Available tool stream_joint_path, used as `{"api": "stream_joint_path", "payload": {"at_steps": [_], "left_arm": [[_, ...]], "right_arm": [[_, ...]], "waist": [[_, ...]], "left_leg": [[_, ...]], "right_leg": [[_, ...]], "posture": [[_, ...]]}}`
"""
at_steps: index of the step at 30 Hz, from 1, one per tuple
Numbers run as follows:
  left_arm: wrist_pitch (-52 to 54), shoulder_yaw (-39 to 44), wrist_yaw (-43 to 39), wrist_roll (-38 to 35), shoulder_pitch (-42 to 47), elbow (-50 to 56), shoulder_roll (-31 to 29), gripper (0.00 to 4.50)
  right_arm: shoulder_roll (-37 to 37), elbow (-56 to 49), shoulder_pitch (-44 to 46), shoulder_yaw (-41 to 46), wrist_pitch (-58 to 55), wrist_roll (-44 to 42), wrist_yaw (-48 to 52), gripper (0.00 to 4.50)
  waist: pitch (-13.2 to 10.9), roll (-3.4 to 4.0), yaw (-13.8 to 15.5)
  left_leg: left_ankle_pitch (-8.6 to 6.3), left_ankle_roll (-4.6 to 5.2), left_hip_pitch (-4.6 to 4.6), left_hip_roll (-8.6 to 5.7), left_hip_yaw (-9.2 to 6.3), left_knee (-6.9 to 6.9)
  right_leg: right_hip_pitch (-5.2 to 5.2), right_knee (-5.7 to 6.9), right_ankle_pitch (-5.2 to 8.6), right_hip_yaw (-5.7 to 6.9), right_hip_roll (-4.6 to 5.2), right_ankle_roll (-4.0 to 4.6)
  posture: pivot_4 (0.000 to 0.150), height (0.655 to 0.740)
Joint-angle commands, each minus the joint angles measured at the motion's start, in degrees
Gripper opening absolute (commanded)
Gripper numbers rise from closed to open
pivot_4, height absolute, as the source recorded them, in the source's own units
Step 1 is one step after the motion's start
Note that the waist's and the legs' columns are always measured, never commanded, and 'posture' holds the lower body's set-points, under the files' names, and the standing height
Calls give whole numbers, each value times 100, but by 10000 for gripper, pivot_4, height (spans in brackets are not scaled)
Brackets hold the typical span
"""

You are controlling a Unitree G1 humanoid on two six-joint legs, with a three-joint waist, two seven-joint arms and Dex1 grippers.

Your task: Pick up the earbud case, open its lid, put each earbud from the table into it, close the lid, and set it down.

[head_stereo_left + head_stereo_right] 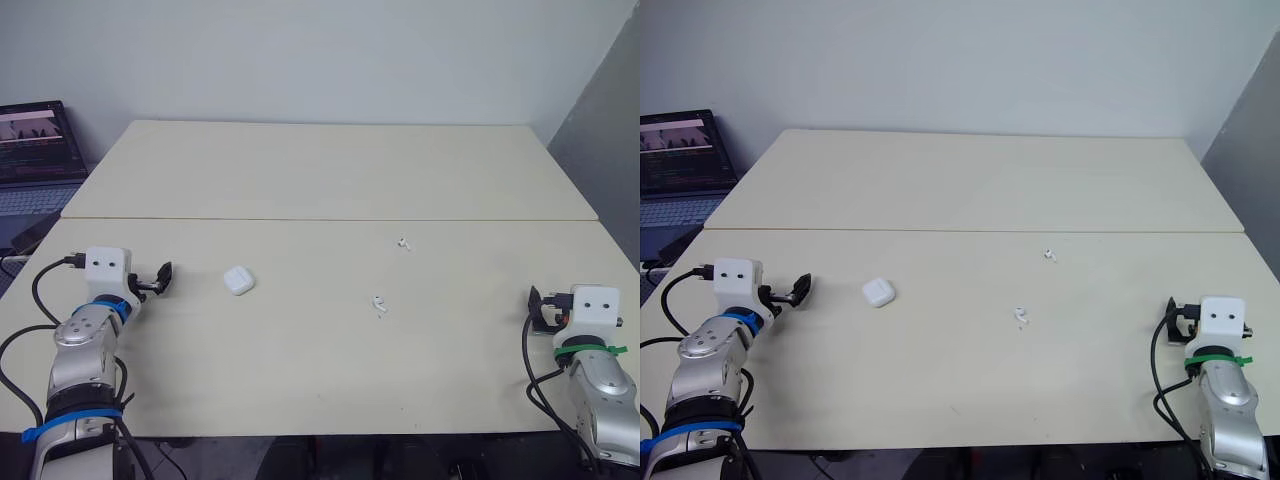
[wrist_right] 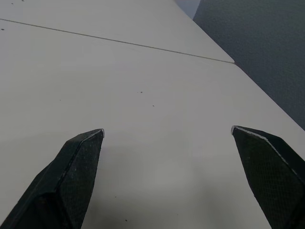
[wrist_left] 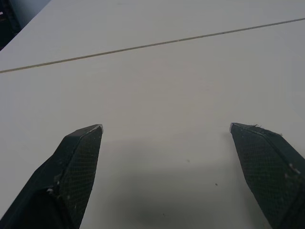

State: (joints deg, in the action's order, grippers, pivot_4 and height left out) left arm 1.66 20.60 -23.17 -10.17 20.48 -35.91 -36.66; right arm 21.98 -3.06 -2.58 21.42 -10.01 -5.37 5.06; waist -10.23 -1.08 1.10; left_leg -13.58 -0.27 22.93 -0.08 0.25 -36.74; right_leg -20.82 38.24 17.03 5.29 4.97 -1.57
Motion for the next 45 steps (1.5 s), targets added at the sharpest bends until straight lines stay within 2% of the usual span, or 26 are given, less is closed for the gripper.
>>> {"api": "stream_joint_path", "payload": {"at_steps": [1, 11, 16, 24, 26, 30, 34, 40, 45], "left_arm": [[-84, 105, 28, -32, 107, 32, -147, 44923], [-47, 161, -198, -280, 139, 104, -140, 44923], [125, 216, -604, -606, 180, 244, -200, 44923], [1159, -53, -1988, -1237, 347, 1021, -515, 44923], [1438, -367, -2698, -1285, 428, 1265, -728, 44923], [1597, -1117, -3868, -1106, 545, 1406, -1027, 44923], [1099, -1805, -4673, -658, 678, 1219, -1149, 44923], [272, -2216, -4843, -34, 1364, -6, -1003, 44923], [-6, -2261, -4841, 175, 1713, -636, -857, 44923]], "right_arm": [[68, -192, 44, 160, 27, -48, 12, 45000], [106, -204, 78, 146, -6, -10, -45, 45000], [98, -281, 69, 156, -49, -182, 107, 45000], [441, -733, 281, -137, -579, -818, 1169, 45000], [655, -1005, 380, -422, -890, -1151, 1783, 45000], [942, -1553, 761, -871, -1713, -2067, 2734, 45000], [1144, -2027, 1266, -1409, -2319, -2644, 3347, 45000], [1162, -2621, 1784, -1840, -3009, -3289, 3561, 45000], [1187, -2830, 1936, -1916, -3188, -3394, 3467, 45000]], "waist": [[0, 0, 0], [0, -1, -2], [0, -1, -11], [-1, -2, -33], [-2, -3, -49], [-3, -2, -80], [-4, -3, -98], [-19, -29, -87], [-22, -35, -90]], "left_leg": [[0, 0, 0, 0, 0, 0], [2, -2, 0, 0, 10, -12], [3, -3, -1, 2, 9, -18], [3, -3, 0, 2, 11, -20], [3, -3, 0, 2, 10, -20], [3, -2, 0, 3, 10, -19], [2, -2, 1, 3, 11, -17], [2, -1, 20, 6, 1, -20], [2, 0, 33, -2, 2, -25]], "right_leg": [[0, 0, 0, 0, 0, 0], [-30, 60, 1, -15, 2, 0], [-33, 68, 1, -15, 1, 0], [-32, 68, 1, -17, 1, 0], [-32, 68, 1, -16, 0, 0], [-33, 68, 2, -17, -4, 3], [-35, 65, 3, -18, -6, 4], [-49, 65, 4, -7, -8, 6], [-55, 62, 3, -6, -6, 4]], "posture": [[1500, 7400], [1500, 7400], [1500, 7400], [1500, 7400], [1500, 7400], [1500, 7400], [1500, 7400], [1500, 7400], [1500, 7400]]}}
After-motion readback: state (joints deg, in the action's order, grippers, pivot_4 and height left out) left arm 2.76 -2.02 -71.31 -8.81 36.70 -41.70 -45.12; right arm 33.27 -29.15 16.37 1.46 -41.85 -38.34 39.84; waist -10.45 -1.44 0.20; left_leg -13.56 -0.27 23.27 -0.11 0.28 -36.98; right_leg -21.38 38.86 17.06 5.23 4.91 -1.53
